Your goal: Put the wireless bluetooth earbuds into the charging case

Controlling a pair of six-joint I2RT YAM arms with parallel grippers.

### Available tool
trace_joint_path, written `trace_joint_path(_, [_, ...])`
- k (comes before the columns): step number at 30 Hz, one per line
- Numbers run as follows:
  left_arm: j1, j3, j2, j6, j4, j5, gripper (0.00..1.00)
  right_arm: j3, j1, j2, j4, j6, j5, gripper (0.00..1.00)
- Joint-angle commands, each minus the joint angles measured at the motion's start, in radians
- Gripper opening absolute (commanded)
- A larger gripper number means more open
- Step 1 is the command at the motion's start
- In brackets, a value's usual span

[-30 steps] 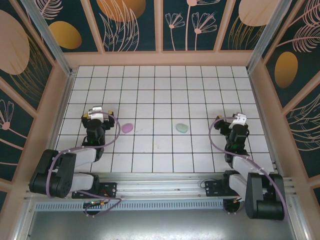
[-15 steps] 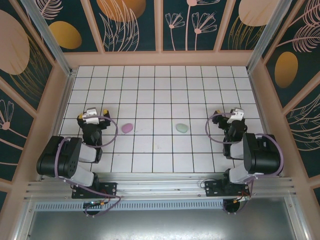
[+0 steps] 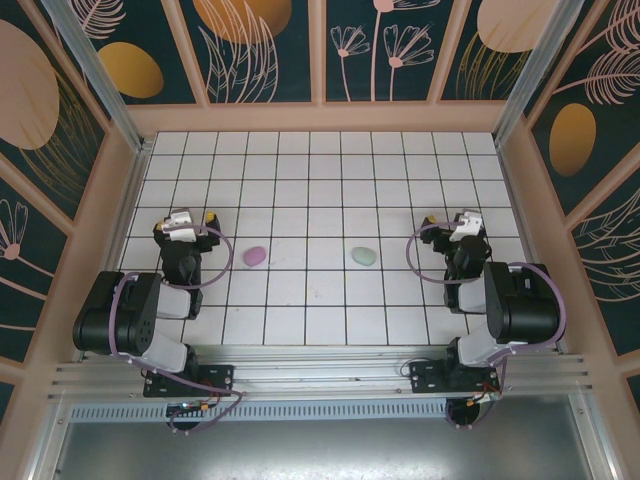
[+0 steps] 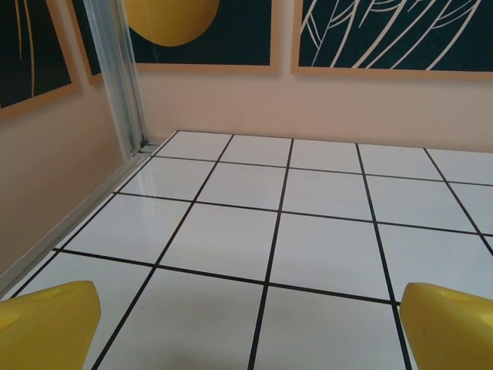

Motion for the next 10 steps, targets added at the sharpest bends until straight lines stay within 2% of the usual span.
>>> trace_joint_path(1, [0.007, 0.008, 0.001, -0.019, 0.003, 0.018, 0.99, 0.020, 0.009, 0.007, 0.037, -0.014, -0.002, 0.99])
trace_joint_path(10, [0.007, 0.007, 0.001, -0.018, 0.005, 0.016, 0.99, 0.019, 0.008, 0.007, 0.036, -0.013, -0.005, 0.99])
